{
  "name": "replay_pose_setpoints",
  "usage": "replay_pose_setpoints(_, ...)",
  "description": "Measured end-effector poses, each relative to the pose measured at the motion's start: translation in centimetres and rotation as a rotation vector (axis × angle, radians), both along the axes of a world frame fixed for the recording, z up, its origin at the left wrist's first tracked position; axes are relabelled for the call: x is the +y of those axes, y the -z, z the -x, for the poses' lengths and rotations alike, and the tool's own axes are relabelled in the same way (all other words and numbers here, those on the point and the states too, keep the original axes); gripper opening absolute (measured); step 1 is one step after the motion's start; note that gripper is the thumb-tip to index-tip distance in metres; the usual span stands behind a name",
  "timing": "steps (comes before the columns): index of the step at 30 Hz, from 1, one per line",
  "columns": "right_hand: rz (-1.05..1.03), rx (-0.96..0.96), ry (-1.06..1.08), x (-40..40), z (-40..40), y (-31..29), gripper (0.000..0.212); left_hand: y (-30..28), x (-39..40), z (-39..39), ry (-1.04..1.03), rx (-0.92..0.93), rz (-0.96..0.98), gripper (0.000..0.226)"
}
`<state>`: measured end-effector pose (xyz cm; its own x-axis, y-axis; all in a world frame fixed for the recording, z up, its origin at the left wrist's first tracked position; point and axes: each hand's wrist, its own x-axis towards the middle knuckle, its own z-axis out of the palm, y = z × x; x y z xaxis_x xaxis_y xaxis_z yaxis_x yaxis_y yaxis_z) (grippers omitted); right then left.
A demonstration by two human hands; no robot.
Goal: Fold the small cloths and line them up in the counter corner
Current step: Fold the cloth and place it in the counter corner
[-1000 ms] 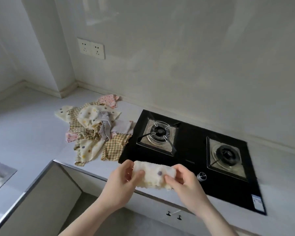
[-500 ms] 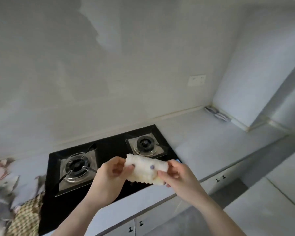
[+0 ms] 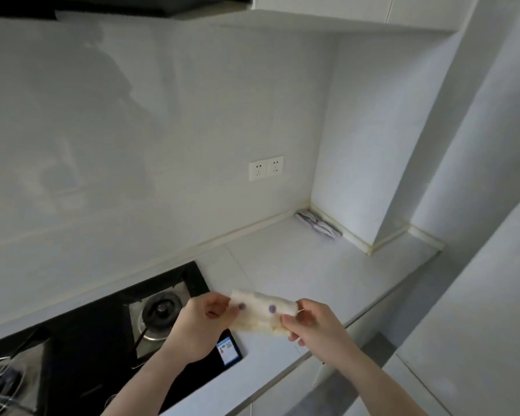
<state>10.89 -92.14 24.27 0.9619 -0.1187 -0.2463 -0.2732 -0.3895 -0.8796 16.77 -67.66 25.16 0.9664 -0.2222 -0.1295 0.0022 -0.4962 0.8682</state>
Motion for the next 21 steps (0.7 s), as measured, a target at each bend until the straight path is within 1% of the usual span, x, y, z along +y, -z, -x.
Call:
replay_pose_setpoints(3, 0.0, 0.021, -0.023, -2.8, -3.0, 0.6, 0.029, 0.4, -2.4, -2.4, -0.024, 0.013, -0.066, 0.015)
replay_pose_setpoints(8, -0.065, 0.039, -0.063, -4.2, -7.5, 1.7, 0.02, 0.5, -4.4, -6.7, -0.082, -0.003, -0.149, 0.017)
replay_pose_setpoints(11, -0.112, 0.072, -0.04, -4.5, -9.8, 2.6, 0.017, 0.5, -4.8, -9.5, -0.088, 0.018, -0.174, 0.015)
replay_pose_setpoints(15, -0.208, 0.147, 0.141, -6.2, -12.4, 4.3, 0.017, 0.9, -5.5, -12.9, -0.023, 0.07, -0.184, 0.013)
replay_pose_setpoints(21, -0.225, 0.189, 0.38, -11.6, -16.4, 7.5, 0.014, 1.6, -6.1, -15.9, 0.123, 0.105, -0.303, 0.012)
